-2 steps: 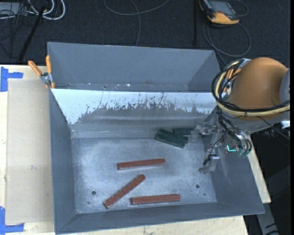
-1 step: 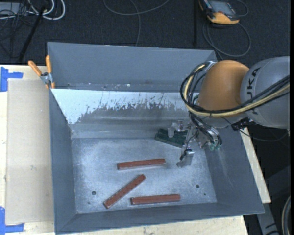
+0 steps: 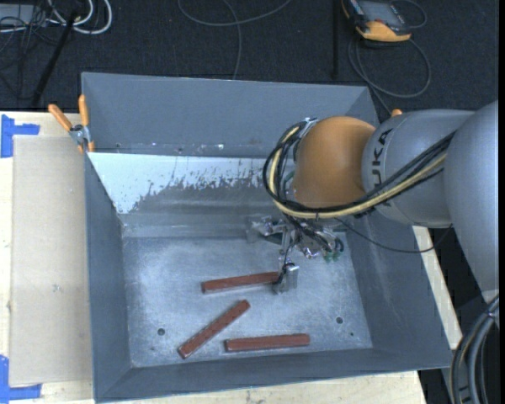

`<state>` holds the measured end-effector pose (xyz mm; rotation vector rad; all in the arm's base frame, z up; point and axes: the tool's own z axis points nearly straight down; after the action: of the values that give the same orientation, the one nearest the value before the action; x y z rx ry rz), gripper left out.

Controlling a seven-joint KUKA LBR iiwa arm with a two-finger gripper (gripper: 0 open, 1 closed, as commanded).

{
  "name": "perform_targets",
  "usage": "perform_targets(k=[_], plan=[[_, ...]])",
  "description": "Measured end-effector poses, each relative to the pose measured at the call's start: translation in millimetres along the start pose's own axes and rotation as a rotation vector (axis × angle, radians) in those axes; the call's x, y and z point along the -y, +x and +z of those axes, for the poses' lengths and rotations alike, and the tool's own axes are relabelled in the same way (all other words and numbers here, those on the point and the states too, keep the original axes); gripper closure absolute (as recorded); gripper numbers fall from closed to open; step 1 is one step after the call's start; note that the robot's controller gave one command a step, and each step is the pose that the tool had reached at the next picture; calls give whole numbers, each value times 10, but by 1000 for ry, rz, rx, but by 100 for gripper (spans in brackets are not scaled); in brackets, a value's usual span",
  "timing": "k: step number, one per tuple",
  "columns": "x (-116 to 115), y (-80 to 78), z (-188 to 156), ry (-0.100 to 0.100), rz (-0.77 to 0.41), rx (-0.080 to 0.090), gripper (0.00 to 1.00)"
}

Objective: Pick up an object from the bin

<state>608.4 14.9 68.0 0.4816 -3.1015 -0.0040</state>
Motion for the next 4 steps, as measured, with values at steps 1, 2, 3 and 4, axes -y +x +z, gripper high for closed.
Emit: perform_targets(k=[1,2,3,4], plan=[[13,-4,-16,2,1,2,100],[-677,130,-1642,4,-317,10,100],[-670,141,-1606,2,-314,4,0],[-853,-360,14,0,-742,-2,0]])
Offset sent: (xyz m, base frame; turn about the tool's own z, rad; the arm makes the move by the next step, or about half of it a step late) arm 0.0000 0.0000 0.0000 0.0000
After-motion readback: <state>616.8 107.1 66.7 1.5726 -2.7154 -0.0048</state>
